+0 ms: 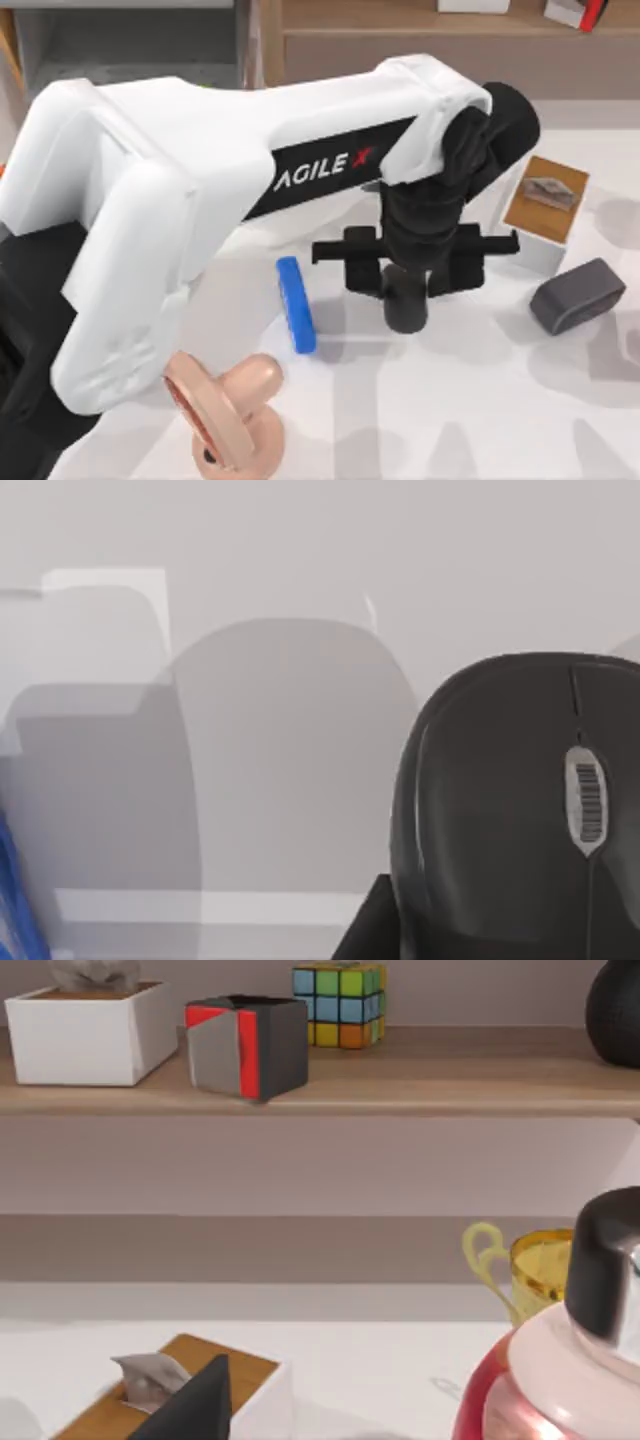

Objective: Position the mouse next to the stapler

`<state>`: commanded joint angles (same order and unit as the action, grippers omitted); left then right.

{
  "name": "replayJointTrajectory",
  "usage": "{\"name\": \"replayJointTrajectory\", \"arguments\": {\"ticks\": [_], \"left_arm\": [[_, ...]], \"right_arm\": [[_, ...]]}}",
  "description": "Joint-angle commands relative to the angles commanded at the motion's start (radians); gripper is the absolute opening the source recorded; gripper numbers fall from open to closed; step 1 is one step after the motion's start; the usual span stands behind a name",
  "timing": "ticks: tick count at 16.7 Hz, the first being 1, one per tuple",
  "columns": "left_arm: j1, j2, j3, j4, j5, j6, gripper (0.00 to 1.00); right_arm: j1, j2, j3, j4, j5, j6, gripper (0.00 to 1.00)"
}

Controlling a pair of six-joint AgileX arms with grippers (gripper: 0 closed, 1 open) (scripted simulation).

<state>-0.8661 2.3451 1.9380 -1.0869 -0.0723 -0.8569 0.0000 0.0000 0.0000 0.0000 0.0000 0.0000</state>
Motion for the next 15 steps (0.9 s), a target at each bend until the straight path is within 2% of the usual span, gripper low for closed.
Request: {"name": "replayJointTrajectory", "arguments": {"ticks": [5,15], "left_arm": [[0.000,0.006,-0.005,0.000,0.000,0.000,0.00],[0.000,0.006,-0.005,0.000,0.000,0.000,0.75]], "right_arm": [[0.000,0.000,0.000,0.000,0.000,0.000,1.00],[0.000,0.000,0.000,0.000,0.000,0.000,1.00]]}}
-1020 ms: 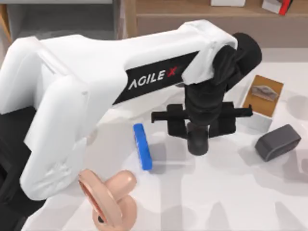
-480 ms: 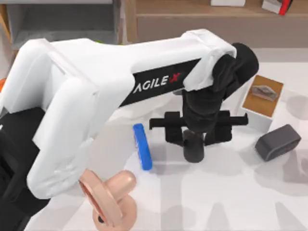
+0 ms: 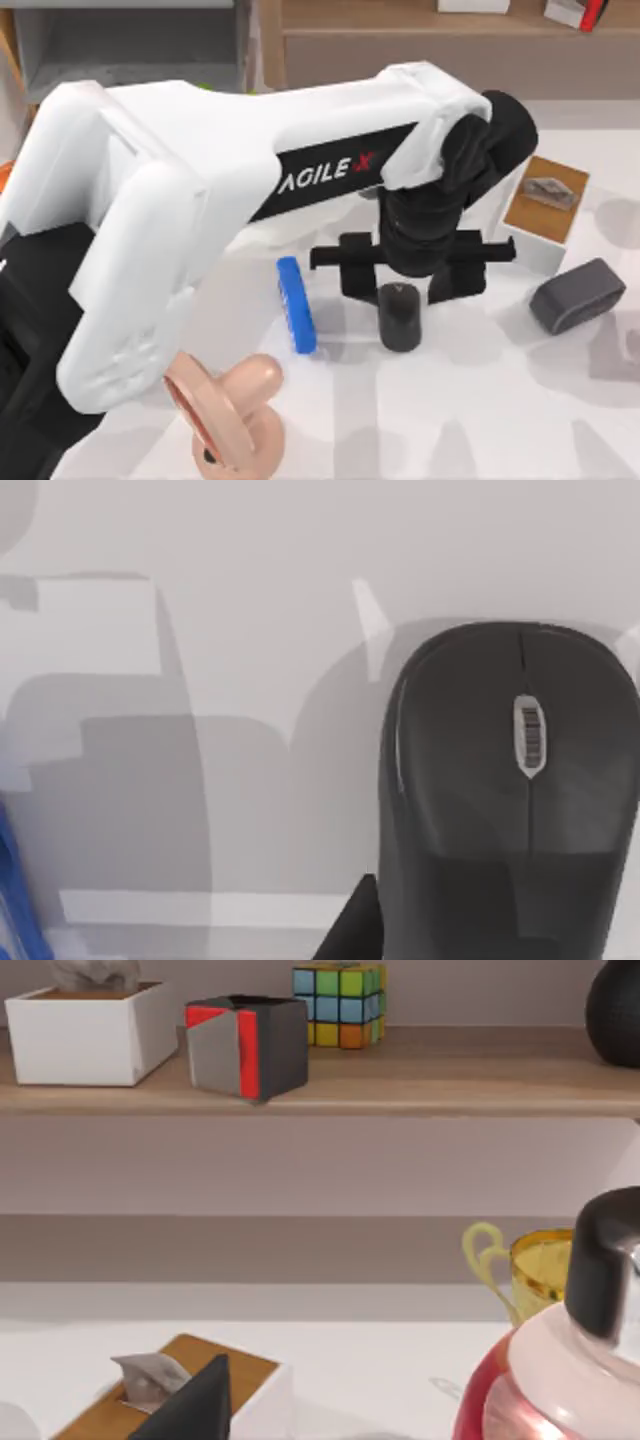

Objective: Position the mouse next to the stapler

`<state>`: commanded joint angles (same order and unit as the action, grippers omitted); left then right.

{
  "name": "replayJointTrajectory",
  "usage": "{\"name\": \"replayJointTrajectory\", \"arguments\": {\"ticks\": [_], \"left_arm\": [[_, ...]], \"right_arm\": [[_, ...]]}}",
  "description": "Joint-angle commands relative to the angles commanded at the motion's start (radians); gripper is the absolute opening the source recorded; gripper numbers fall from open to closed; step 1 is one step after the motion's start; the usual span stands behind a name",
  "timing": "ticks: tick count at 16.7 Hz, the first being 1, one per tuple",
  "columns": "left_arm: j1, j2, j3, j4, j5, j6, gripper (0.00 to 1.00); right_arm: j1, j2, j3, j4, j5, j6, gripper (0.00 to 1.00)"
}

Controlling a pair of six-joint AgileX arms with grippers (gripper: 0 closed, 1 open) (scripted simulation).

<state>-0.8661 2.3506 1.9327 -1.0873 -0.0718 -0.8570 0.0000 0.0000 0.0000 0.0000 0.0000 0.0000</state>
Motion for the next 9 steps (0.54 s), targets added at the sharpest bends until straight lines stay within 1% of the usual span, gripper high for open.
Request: {"name": "replayJointTrajectory", "arguments": {"ticks": [3,4,9], "left_arm": [[0.000,0.000,0.000,0.000,0.000,0.000,0.98],[0.000,0.000,0.000,0.000,0.000,0.000,1.00],[0.000,0.000,0.000,0.000,0.000,0.000,1.00]], "right_arm": [[0.000,0.000,0.000,0.000,0.000,0.000,1.00],[0.000,0.000,0.000,0.000,0.000,0.000,1.00],[0.000,0.000,0.000,0.000,0.000,0.000,1.00]]}}
